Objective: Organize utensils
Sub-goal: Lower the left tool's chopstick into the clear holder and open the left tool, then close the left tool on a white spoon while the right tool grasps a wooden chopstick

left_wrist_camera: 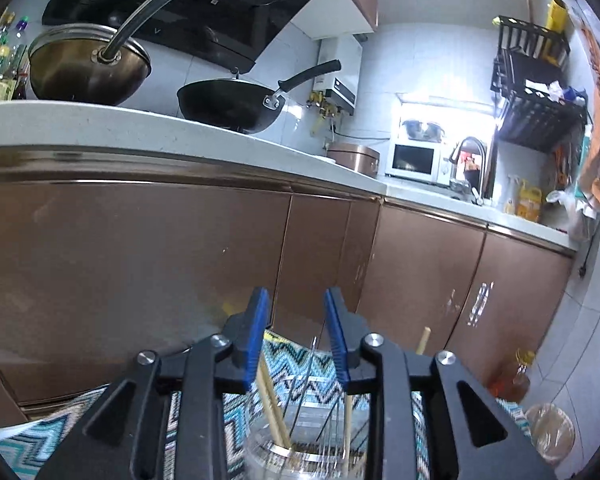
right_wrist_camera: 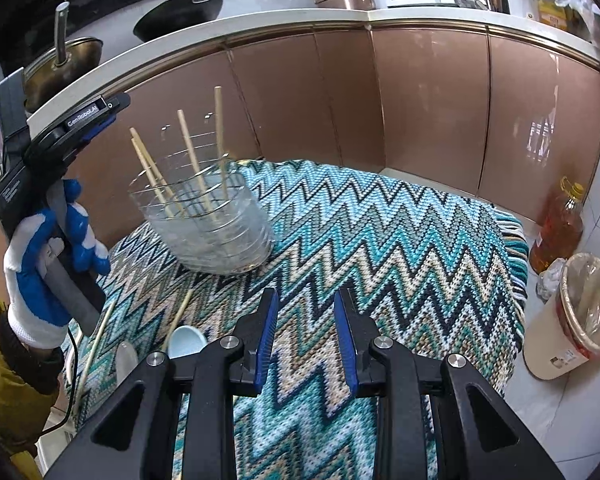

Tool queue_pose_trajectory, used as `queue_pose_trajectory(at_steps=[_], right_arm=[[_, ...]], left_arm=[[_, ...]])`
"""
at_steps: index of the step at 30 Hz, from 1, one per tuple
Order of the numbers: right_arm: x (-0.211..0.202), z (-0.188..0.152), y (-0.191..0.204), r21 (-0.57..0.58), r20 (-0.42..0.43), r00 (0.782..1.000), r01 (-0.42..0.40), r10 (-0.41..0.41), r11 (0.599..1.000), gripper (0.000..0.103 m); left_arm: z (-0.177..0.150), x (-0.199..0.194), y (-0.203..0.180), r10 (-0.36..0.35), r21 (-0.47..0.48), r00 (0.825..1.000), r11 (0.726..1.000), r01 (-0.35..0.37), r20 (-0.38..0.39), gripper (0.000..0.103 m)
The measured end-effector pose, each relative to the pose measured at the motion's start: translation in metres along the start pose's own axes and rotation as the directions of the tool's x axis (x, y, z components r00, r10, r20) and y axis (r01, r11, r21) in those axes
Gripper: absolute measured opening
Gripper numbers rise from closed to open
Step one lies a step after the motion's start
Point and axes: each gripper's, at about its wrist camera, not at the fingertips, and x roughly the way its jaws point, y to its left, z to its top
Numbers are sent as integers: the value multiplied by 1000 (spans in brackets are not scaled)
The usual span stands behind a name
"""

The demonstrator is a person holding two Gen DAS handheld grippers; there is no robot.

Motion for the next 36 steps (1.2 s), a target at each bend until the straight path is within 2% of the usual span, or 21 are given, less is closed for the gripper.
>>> queue_pose_trajectory(at_steps=[5,10,21,28,31,33,36], right_arm=[[-18,-4,14,-14,8,1000,-15,15,1000,29],[-46,-6,32,-48,34,999,-22,24,999,29],[-111,-17,62,-94,90,995,-31,40,995,29],[-145,-26,82,-126,122,991,-41,57,991,29],[-159,-32,90,-137,135,989,-45,64,990,30],[-167,-36,93,-143,136,988,-50,70,988,35],[-169,-40,96,-146,122,990,-51,69,988,35]], left_arm=[[8,-36,13,-1,38,999,999,3,-40,36],[15,-71,32,7,66,996,998,-1,-84,47],[10,-136,72,45,119,970,993,-17,-241,47],[8,-176,76,54,139,964,990,-18,-261,47],[7,-188,75,76,157,956,987,-32,-284,47],[5,-192,78,64,152,951,988,-18,-301,47],[1,-194,85,20,108,939,994,18,-344,47]])
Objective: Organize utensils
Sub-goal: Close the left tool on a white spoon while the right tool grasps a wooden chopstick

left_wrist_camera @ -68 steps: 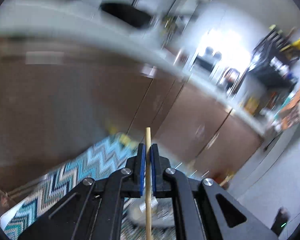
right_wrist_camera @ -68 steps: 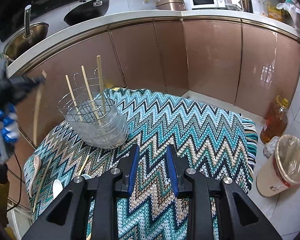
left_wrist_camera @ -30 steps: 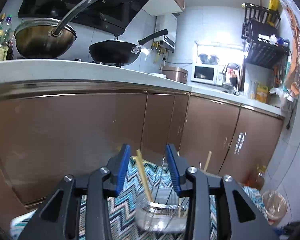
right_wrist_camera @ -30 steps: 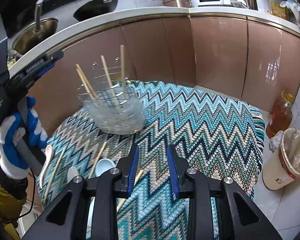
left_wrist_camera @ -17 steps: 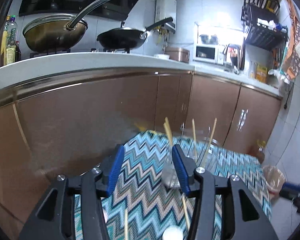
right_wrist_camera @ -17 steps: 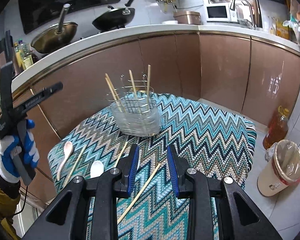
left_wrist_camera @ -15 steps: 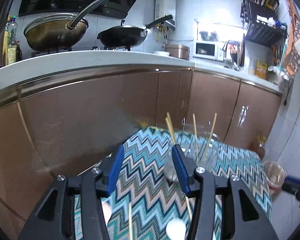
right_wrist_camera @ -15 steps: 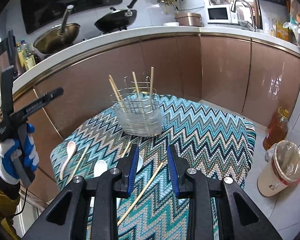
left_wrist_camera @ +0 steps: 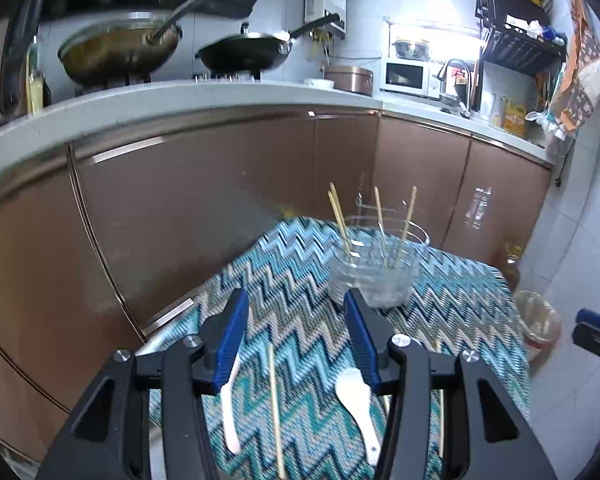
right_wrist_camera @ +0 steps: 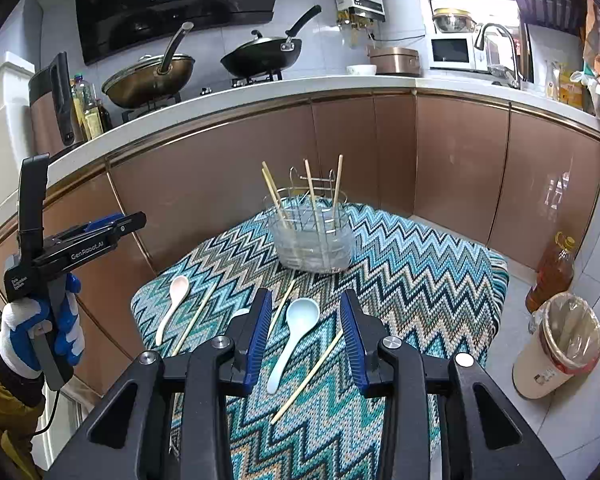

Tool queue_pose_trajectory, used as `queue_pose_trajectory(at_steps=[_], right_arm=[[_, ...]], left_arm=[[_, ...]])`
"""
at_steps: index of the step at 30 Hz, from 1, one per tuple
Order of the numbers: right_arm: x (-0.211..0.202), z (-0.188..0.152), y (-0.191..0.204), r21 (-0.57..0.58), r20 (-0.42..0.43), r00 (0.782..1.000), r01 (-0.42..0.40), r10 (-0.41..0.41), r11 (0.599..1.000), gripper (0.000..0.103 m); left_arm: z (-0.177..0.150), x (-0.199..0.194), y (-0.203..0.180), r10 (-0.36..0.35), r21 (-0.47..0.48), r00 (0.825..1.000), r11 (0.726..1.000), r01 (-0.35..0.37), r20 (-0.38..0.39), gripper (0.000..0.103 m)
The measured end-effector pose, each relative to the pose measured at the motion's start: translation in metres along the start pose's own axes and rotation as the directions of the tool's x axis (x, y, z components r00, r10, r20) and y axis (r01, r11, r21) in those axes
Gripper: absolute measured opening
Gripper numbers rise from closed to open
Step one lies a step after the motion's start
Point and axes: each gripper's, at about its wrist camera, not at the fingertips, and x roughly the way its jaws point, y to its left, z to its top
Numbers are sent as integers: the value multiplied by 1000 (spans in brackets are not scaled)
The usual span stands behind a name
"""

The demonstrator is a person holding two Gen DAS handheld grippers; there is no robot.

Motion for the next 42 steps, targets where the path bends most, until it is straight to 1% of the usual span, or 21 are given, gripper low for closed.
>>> queue_pose_trajectory(at_steps=[2,4,5,6,8,10,11,13,14,15,16,19,20,22,24,28,29,31,34,38,42], right_arm=[[4,-1,-1,9,-22,1000,7,-7,1000,35],[14,-3,-5,32,-61,998,3,-1,999,35],[21,-4,-9,44,-81,997,0,4,999,35],[30,-6,-12,59,-108,994,-4,10,998,35],[46,-10,-17,82,-151,988,-10,22,997,35],[67,-15,-24,115,-202,978,-21,44,993,35],[76,-17,-28,129,-223,973,-24,53,991,35],[99,-21,-37,163,-273,959,-29,73,986,35],[108,-22,-40,176,-292,953,-29,80,984,35],[123,-24,-44,192,-321,943,-29,90,981,35],[131,-24,-47,200,-339,936,-28,96,979,34],[163,-26,-55,220,-400,910,-18,108,975,31],[171,-26,-56,222,-415,903,-17,110,975,31],[192,-26,-59,219,-454,885,-3,105,976,30],[210,-27,-62,210,-490,867,20,88,977,30],[236,-29,-69,199,-537,842,59,58,978,30],[241,-30,-71,198,-547,835,67,53,978,30],[249,-32,-73,193,-564,825,76,47,978,30],[256,-34,-74,183,-577,816,81,40,980,29],[258,-33,-73,173,-582,812,84,33,981,27],[263,-34,-68,170,-587,809,86,31,982,26]], left_arm=[[-6,6,6,-56,-31,997,998,54,-52,47],[-12,19,10,-115,-64,987,992,108,-115,47],[-17,31,11,-152,-85,974,987,140,-170,47],[-22,36,10,-166,-94,967,984,150,-193,47],[-34,61,9,-205,-127,938,976,176,-279,47],[-43,78,6,-228,-144,915,971,190,-332,47],[-50,95,4,-242,-157,894,968,195,-378,47],[-57,113,3,-240,-161,874,969,188,-422,47],[-63,129,2,-236,-165,859,970,179,-455,47],[-66,136,3,-237,-168,852,970,178,-467,46],[-70,148,4,-241,-174,838,969,177,-490,46],[-73,169,8,-259,-192,812,964,183,-523,40],[-74,178,9,-271,-200,800,961,192,-535,39],[-74,186,10,-280,-202,787,959,200,-549,38],[-73,192,11,-287,-202,779,957,208,-558,38],[-73,200,9,-296,-190,761,955,228,-577,37],[-75,203,8,-304,-191,753,952,237,-583,37],[-77,207,6,-307,-188,749,952,242,-587,36],[-79,209,4,-313,-182,747,950,254,-587,36],[-78,209,1,-322,-178,744,946,270,-586,35],[-82,213,-9,-328,-164,736,943,288,-592,35]])
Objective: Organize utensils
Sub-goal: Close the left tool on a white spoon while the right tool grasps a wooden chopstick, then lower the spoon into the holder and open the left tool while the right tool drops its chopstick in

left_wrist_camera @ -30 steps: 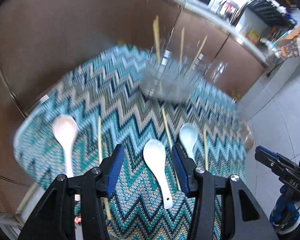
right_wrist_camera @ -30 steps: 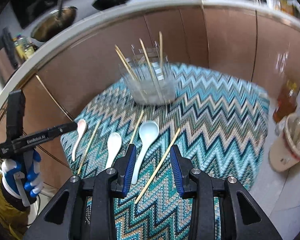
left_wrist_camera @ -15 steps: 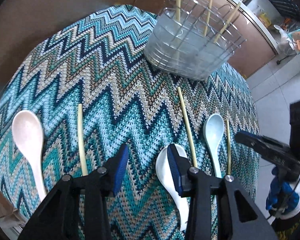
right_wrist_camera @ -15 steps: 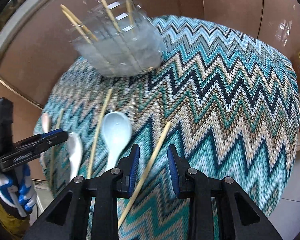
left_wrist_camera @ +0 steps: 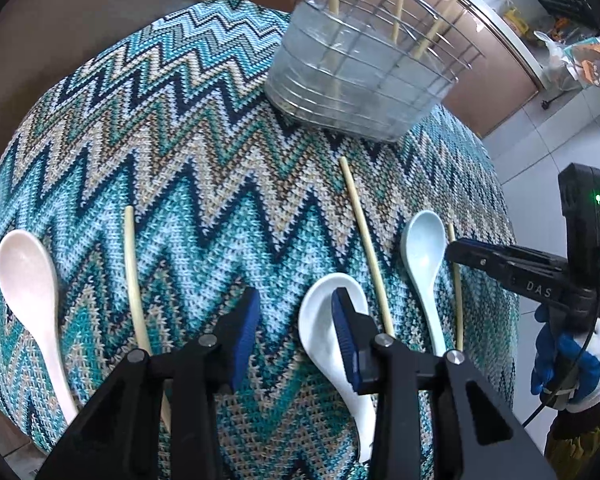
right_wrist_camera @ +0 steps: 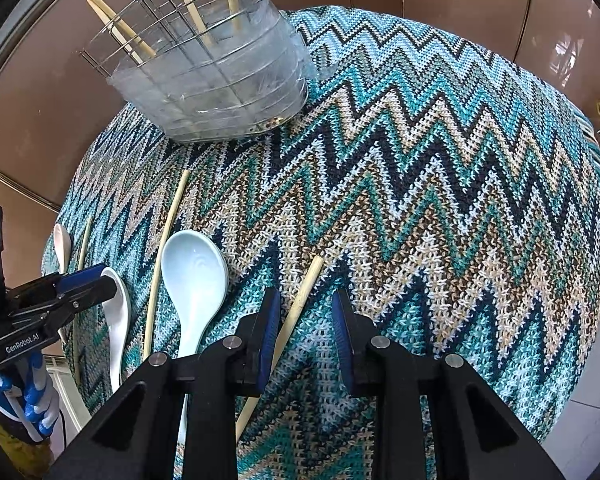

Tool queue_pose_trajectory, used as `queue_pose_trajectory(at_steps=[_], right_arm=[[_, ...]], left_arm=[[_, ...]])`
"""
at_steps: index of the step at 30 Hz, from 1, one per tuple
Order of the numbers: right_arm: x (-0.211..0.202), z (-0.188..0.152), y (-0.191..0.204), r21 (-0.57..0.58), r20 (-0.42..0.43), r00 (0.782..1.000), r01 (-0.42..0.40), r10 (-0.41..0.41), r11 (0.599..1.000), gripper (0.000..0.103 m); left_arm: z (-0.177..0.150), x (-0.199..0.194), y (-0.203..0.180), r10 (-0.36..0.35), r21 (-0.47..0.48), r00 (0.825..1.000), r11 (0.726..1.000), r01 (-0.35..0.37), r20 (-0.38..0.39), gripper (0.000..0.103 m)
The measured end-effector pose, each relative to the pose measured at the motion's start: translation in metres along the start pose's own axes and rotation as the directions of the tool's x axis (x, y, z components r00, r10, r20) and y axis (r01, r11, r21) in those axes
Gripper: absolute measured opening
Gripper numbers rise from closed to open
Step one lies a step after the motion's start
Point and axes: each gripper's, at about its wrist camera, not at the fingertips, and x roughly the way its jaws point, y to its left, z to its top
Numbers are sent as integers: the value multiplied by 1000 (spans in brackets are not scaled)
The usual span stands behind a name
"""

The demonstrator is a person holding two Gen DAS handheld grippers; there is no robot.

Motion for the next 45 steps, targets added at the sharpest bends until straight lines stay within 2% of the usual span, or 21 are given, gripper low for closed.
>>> queue_pose_trajectory(at_steps=[2,6,8,10,16,22,29,34,37,40,41,42,43,44,45], right_arm=[[3,2,2,1,-2,1000,2,-2,1000,25],[3,2,-3,5,-5,1000,1,-1,1000,21],[3,2,-6,7,-4,1000,-3,3,1000,14],[2,1,-10,16,2,1000,-14,14,1000,11],[-11,-7,-16,25,42,998,-50,49,998,9],[-49,-18,-14,-16,133,988,-73,74,997,8],[-99,-27,-2,-67,257,962,-81,96,994,6],[-135,-25,18,-129,351,930,-72,113,989,6],[-155,-18,31,-164,411,902,-67,130,984,6],[-178,-3,44,-192,481,864,-61,148,979,6],[-184,2,48,-198,502,851,-61,155,978,6],[-196,10,54,-212,539,825,-61,168,975,6],[-203,16,59,-219,563,808,-58,175,974,6],[-211,22,63,-225,585,791,-53,179,973,6],[-219,29,69,-230,612,769,-51,185,972,6]], left_arm=[[0,3,-5,5,12,1000,1000,-5,-2,34],[-1,9,-8,21,16,1000,1000,-21,-2,20],[-2,9,-6,26,0,1000,1000,-26,4,13],[-2,9,-4,24,-12,1000,1000,-24,9,8],[-8,-6,-6,30,-1,998,1000,-30,57,4],[-15,-30,-11,45,8,991,999,-47,129,3],[-15,-72,-21,86,24,966,995,-94,243,3],[-5,-106,-28,99,39,942,992,-117,320,3],[8,-131,-28,101,31,924,992,-121,369,3],[27,-152,-32,105,20,901,992,-125,420,3],[39,-165,-35,110,16,883,991,-132,456,3],[45,-170,-38,112,16,874,991,-136,473,3],[53,-178,-41,116,15,857,990,-142,502,3],[66,-189,-46,127,10,827,987,-158,547,3],[72,-194,-48,134,6,812,986,-166,568,3]])
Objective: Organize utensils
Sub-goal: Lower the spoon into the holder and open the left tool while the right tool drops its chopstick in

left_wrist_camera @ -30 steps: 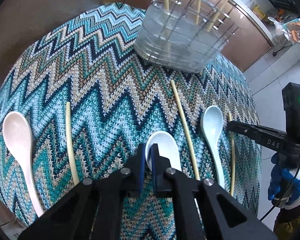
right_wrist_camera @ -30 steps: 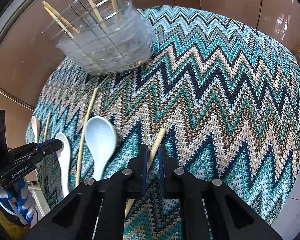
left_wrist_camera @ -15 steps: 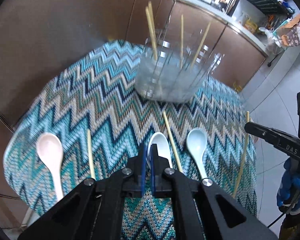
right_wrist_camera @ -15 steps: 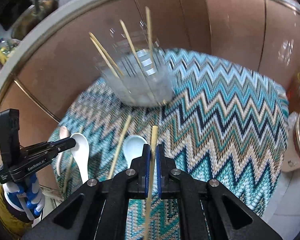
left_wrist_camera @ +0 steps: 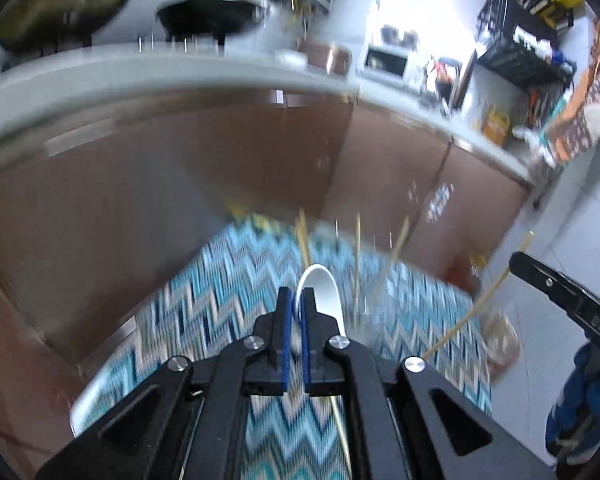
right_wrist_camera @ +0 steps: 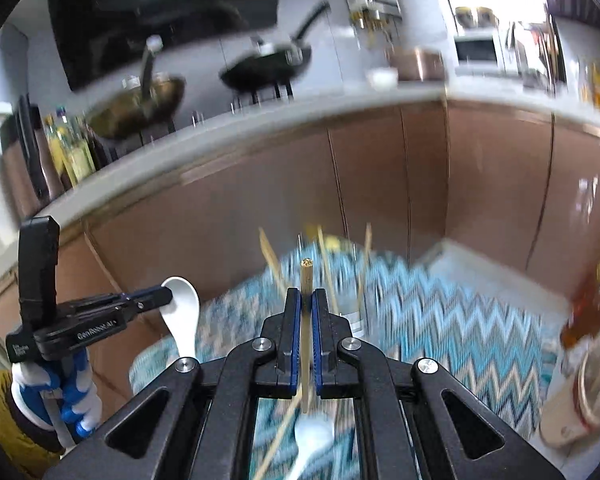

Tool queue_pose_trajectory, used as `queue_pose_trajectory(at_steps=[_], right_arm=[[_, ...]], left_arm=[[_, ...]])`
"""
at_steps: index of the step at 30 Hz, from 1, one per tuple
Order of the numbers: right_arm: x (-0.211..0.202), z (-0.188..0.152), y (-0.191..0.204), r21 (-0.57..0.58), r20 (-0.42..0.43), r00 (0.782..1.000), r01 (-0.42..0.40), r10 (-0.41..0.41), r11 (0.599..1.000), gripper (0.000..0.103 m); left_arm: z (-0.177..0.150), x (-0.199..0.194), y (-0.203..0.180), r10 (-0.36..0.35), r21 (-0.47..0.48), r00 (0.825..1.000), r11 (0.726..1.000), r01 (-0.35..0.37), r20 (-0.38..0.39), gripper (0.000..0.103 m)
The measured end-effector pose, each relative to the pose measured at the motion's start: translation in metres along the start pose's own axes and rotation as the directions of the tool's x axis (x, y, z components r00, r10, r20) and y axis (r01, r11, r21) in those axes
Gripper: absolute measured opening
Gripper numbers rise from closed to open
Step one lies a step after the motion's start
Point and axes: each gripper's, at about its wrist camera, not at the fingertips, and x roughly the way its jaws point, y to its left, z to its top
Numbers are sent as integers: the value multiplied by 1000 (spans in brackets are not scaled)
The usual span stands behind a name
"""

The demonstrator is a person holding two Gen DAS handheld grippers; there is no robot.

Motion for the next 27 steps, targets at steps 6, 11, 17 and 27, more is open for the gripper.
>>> queue_pose_trajectory(at_steps=[6,11,17,27], right_arm=[[11,44,8,-47,147,989,37,-29,998,6],[45,49,-4,-74,159,985,83,-70,994,5],[83,21,-19,-91,95,991,105,-96,990,5],[98,-17,-30,-70,4,995,103,-103,992,27]], left_arm=[[44,23,-19,114,22,977,993,-119,179,3],[43,73,-39,196,52,950,975,-214,241,3],[8,121,-59,216,68,951,969,-236,222,4],[-21,136,-67,148,87,975,983,-164,168,15]])
